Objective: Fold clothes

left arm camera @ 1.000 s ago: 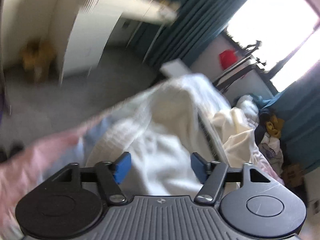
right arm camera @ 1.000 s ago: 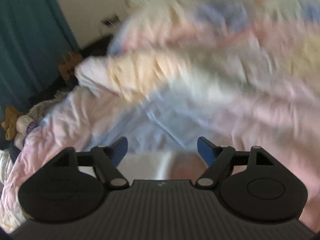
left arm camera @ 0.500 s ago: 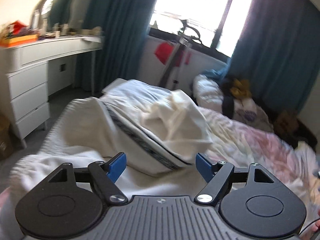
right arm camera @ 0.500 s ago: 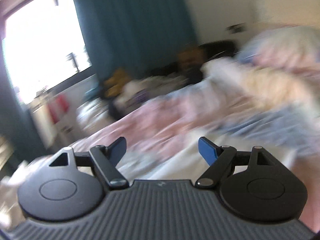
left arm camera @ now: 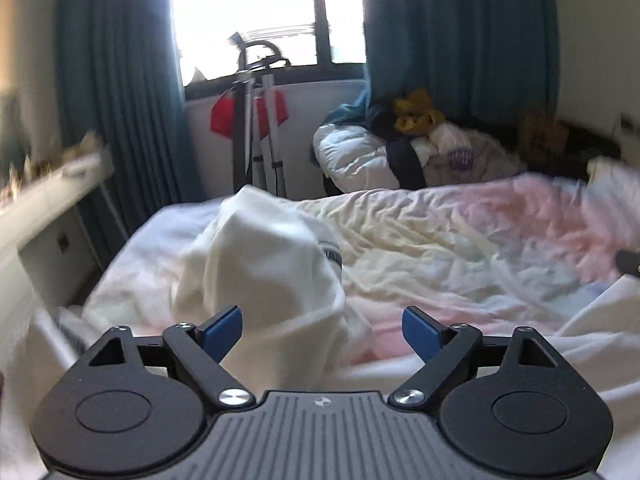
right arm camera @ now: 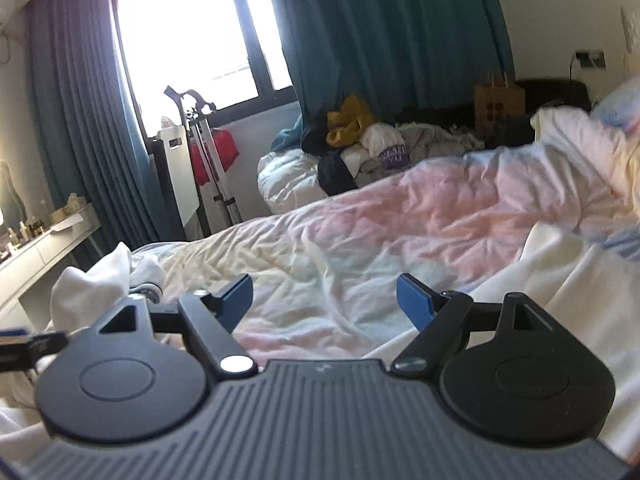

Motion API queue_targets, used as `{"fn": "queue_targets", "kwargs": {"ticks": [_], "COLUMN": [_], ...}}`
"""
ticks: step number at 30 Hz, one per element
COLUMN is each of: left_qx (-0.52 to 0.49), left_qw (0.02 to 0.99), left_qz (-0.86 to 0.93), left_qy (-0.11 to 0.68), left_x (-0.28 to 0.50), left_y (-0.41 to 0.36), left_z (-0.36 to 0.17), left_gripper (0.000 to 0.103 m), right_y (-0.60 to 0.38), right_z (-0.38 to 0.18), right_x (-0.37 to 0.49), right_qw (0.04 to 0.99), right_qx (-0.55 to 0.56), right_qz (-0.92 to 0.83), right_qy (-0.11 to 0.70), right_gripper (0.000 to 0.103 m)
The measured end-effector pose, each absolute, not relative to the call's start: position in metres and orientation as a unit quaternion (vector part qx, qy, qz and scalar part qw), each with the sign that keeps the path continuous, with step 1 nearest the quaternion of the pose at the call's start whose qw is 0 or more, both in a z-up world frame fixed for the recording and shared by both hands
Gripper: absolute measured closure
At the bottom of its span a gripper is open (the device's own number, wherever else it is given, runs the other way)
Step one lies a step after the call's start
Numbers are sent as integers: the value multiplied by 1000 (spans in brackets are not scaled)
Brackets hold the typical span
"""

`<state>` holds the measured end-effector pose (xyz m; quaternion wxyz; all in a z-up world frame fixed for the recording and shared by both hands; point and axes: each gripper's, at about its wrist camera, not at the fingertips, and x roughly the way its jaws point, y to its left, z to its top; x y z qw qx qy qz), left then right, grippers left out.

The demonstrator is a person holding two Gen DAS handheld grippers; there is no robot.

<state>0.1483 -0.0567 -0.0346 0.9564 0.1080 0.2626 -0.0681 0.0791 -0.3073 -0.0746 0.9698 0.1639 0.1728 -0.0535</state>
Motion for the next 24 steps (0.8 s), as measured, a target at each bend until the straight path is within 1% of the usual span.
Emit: {"fn": "queue_targets", "kwargs": {"ticks": [3,4,7,11,12,13,14,16,17,18,19,20,21,22,24], "left_qx": [142,151,177,173,173,172,181,205,221,233,233,229,226,224,217], "left_qw": [952,950,945,936,930,923,918,908,904,901,901,902,904,906,910], "left_qz": [-56,-50,11,35,38,42,44,48,51,56,57,57,57,58,61], "left_qy": [266,269,276,305,321,341,350,362,363,362,361,361,358,355,348], "left_x": [191,207,254,307,319,330,336,348,352,354,355,354,353,351,347], "left_y": [-76,-82,-96,-107,-110,-112,-116,-123,-127,-130,-129,-127,-126,-125,-122], "left_z": [-39,-41,-55,-76,-82,-88,-95,-107,-112,-117,-119,-121,-121,-119,-111], "left_gripper": [1,0,0,0,1,5,6,16,18,32,39,41,50,65,77], "right_y": [-313,-314,-317,-317,-317,-316,-317,-318,-319,-320,-322,-324,-325,-327,-329], "right_z": [-80,-82,-88,-97,-99,-101,-103,-106,-108,-110,-112,-114,-115,-116,-117], "right_x": [84,87,94,103,106,108,110,113,114,116,117,118,118,118,118], "right_qw": [964,963,960,956,955,955,954,952,951,950,948,946,945,944,942], "right_qx": [189,194,204,212,210,211,214,217,220,223,226,230,233,236,243], "right_qz": [-55,-55,-56,-52,-52,-50,-49,-47,-48,-50,-51,-53,-55,-56,-59], "right_qy": [177,178,186,197,201,204,206,210,213,215,218,221,223,224,226], "right_gripper": [22,22,22,22,22,22,22,22,22,22,22,22,22,22,22]}}
